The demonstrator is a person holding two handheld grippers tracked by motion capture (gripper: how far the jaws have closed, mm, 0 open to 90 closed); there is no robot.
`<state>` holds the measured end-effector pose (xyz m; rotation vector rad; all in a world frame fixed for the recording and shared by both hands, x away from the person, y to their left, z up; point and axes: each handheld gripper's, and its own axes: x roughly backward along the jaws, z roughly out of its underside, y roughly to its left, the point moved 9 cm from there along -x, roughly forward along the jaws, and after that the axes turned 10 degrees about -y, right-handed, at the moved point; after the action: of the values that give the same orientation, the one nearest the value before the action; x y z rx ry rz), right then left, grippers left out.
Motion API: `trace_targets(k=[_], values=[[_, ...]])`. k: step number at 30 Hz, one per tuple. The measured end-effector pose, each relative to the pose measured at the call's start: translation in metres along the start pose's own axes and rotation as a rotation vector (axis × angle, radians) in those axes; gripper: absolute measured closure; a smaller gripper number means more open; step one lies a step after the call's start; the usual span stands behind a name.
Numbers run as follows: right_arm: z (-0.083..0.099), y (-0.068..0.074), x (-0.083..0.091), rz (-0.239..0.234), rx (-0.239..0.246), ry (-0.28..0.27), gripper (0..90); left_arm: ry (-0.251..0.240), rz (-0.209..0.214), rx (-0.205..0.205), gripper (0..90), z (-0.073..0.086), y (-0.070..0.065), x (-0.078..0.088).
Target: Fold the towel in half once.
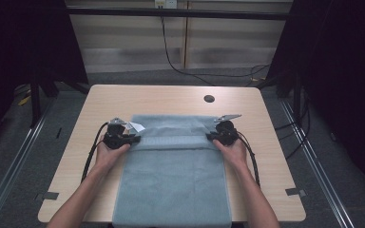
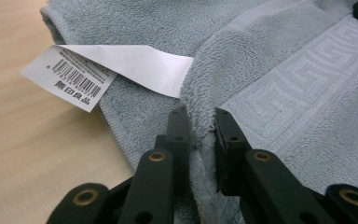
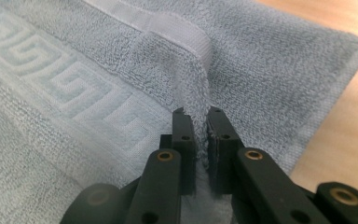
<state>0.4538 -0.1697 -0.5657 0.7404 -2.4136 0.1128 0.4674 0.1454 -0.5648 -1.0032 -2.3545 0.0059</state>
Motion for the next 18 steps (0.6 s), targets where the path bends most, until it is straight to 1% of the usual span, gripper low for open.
trace_targets(k=[1,2,4,5,7,8,9,10,11,12,13,14,16,17,18], values=[[-0.001,-0.001,-0.002,0.002,-0.009,-0.007,83.4,-0.008,-0.004,0.015,78.6,-0.003,0.003,-0.004],[-0.004,-0.005,-0.006,0.001,-0.018,-0.020,83.4,-0.006,-0.002,0.015,78.6,-0.005,0.006,-0.006],[-0.006,-0.010,-0.009,0.004,-0.035,-0.025,83.4,-0.019,-0.015,0.008,78.5,-0.008,0.009,-0.012],[-0.008,-0.013,-0.011,0.019,-0.043,-0.026,83.4,-0.021,-0.025,0.005,78.5,-0.009,0.010,-0.014],[-0.010,-0.016,-0.013,0.036,-0.033,-0.025,83.4,-0.021,-0.041,-0.009,78.5,-0.012,0.010,-0.017],[-0.011,-0.017,-0.014,0.041,-0.042,-0.028,83.4,-0.016,-0.042,-0.007,78.4,-0.012,0.011,-0.017],[-0.011,-0.018,-0.015,0.040,-0.044,-0.027,83.4,-0.022,-0.038,0.004,78.4,-0.013,0.011,-0.018],[-0.011,-0.019,-0.015,0.047,-0.051,-0.025,83.4,-0.029,-0.037,0.036,78.4,-0.013,0.012,-0.019],[-0.012,-0.020,-0.016,0.050,-0.043,-0.036,83.4,-0.028,-0.025,0.069,78.4,-0.013,0.012,-0.019],[-0.013,-0.023,-0.017,0.070,-0.052,-0.042,83.4,-0.028,-0.020,0.087,78.3,-0.013,0.013,-0.019],[-0.014,-0.024,-0.018,0.092,-0.062,-0.044,83.5,-0.028,-0.025,0.093,78.3,-0.014,0.012,-0.020],[-0.016,-0.025,-0.021,0.112,-0.061,-0.042,83.5,-0.022,-0.043,0.079,78.4,-0.014,0.012,-0.021],[-0.019,-0.026,-0.024,0.146,-0.044,-0.018,83.8,-0.009,-0.068,0.079,78.4,-0.017,0.011,-0.023],[-0.021,-0.026,-0.026,0.157,-0.027,-0.007,84.0,-0.003,-0.067,0.083,78.4,-0.018,0.011,-0.024],[-0.022,-0.026,-0.026,0.157,-0.031,-0.003,84.2,0.005,-0.058,0.087,78.5,-0.018,0.013,-0.023]])
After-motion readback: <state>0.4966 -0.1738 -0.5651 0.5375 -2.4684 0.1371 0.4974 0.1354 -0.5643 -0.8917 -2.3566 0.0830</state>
